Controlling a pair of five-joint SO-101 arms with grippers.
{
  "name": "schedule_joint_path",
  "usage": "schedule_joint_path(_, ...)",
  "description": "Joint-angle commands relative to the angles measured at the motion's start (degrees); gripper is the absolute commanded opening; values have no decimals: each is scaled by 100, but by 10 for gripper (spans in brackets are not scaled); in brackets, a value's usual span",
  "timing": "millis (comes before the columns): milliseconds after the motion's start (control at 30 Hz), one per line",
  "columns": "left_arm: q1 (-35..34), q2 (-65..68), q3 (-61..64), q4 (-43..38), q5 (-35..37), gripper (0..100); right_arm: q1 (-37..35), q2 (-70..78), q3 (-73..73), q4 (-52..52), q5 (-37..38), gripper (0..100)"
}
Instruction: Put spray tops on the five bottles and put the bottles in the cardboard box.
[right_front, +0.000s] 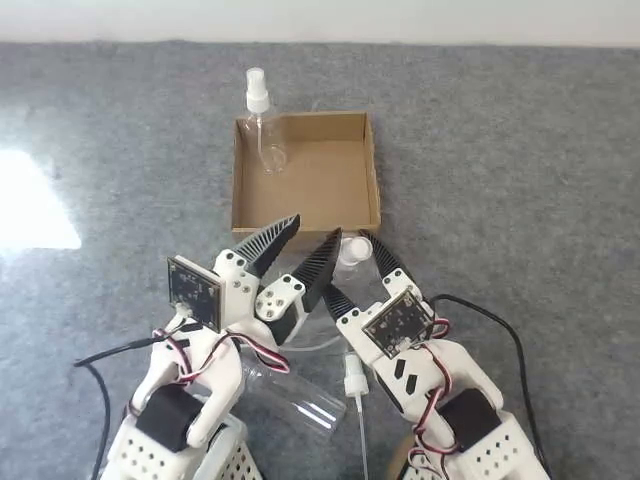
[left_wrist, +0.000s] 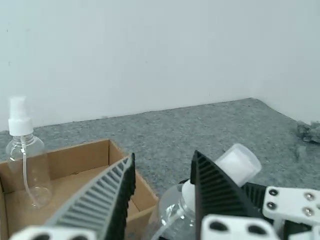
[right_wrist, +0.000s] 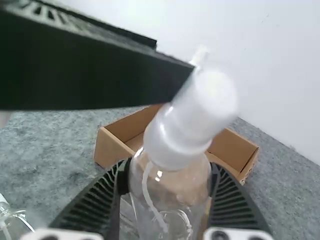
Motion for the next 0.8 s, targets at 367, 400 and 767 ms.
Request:
schedule_joint_path(367, 360, 53, -57, 141, -475, 172, 40, -136, -149, -84, -26, 112)
schedule_joint_path(400, 360, 53, -66, 141, -475, 172, 40, -136, -149, -84, -26, 112)
schedule_joint_path(767, -835, 44, -523, 149, -158, 173, 514, -136, -97, 215, -70, 112)
